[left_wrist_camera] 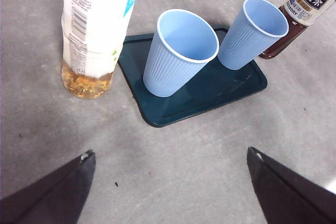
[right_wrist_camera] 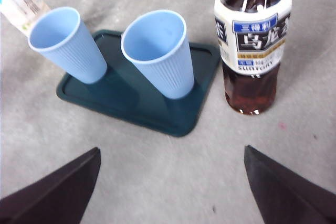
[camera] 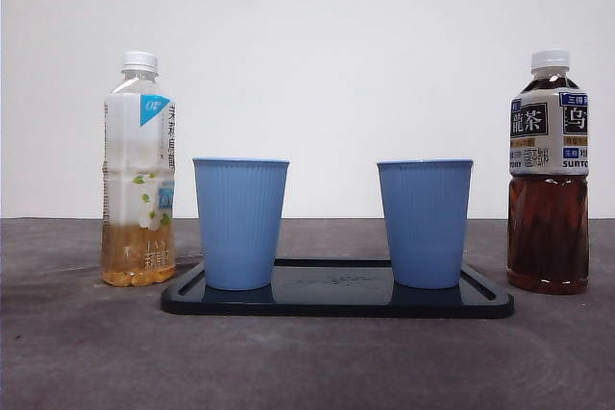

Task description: Pour the drink into the cup

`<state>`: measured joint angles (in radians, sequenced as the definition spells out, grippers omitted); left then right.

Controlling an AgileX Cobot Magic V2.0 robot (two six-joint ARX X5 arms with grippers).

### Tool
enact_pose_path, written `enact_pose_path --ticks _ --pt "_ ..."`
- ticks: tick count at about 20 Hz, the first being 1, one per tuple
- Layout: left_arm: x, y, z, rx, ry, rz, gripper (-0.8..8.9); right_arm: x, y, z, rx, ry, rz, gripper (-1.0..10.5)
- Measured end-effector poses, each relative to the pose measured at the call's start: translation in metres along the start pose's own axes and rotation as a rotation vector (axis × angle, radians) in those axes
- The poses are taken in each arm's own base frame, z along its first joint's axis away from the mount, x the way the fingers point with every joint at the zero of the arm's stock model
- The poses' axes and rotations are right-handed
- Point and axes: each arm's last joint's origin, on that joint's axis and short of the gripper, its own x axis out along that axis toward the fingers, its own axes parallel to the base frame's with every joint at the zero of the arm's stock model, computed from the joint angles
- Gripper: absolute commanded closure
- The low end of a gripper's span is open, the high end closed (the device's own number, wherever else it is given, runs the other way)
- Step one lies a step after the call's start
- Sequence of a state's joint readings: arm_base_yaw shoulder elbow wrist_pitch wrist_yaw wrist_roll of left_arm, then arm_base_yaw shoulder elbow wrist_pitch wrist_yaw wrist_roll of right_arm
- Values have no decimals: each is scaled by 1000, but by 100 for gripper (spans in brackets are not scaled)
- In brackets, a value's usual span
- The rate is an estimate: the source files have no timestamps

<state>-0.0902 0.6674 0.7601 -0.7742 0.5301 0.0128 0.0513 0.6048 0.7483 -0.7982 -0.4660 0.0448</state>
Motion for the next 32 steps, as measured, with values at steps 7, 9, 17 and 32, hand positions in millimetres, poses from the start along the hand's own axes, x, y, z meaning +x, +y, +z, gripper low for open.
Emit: enact_pose_path --ticks 7,9,17,32 --pt "0 0 0 0 0 0 347 54 -16 -27 115 -52 -55 510" --pt "0 0 0 0 0 0 347 67 -16 -31 126 -97 -86 509" --pt "0 0 0 0 0 0 347 116 -33 -47 111 -222 -227 490" --pt "0 0 0 0 0 0 347 168 -55 -36 38 -409 -273 490"
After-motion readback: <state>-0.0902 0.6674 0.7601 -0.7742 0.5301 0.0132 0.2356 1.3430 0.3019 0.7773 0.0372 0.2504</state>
